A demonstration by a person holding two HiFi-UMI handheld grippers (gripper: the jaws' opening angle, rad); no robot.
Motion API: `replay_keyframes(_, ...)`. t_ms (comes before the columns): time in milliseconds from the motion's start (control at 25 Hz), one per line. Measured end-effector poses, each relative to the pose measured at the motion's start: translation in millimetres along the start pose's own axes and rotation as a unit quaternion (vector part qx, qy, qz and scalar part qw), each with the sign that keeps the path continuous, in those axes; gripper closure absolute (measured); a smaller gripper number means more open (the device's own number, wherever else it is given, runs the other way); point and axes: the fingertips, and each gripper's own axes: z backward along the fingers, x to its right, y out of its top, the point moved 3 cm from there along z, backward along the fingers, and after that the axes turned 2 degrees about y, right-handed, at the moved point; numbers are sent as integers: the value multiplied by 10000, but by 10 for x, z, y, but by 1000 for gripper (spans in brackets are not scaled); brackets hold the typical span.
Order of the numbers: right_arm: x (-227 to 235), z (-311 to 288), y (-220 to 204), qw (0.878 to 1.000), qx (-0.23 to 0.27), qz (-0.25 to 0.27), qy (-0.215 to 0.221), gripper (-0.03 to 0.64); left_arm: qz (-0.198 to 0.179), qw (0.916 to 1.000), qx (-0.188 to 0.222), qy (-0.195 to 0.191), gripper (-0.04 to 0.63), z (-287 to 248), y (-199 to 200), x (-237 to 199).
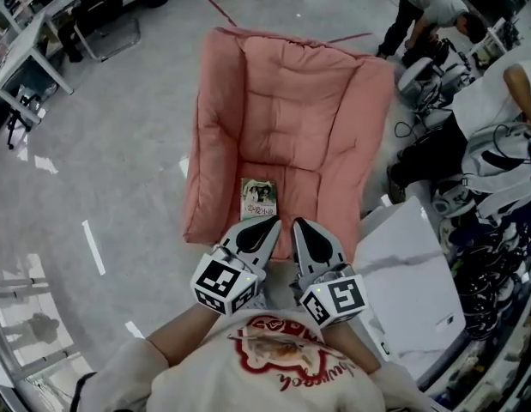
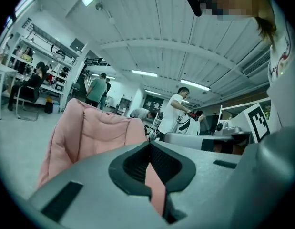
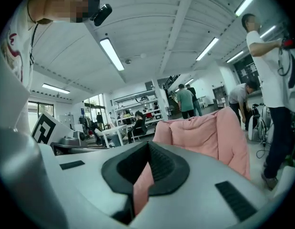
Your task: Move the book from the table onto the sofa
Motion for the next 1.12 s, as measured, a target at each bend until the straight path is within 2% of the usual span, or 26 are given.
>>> replay_keyframes(240, -198, 668, 150, 9990, 405, 163, -90, 617, -152, 9994, 220, -212, 591, 352, -21, 657)
replay_keyframes(440, -393, 1550, 31, 9984, 539, 191, 5, 617, -179, 9988, 407, -185, 591, 699, -267, 1412)
replay_keyframes(840, -983, 3311, -426, 9971, 598, 200, 428, 617, 34, 9969, 728, 296, 591, 1730, -1047, 2813)
replay_keyframes(1120, -1549, 3941, -444, 9947, 653, 301, 741, 617, -83, 9940, 864, 663, 591, 2512, -1176, 3290)
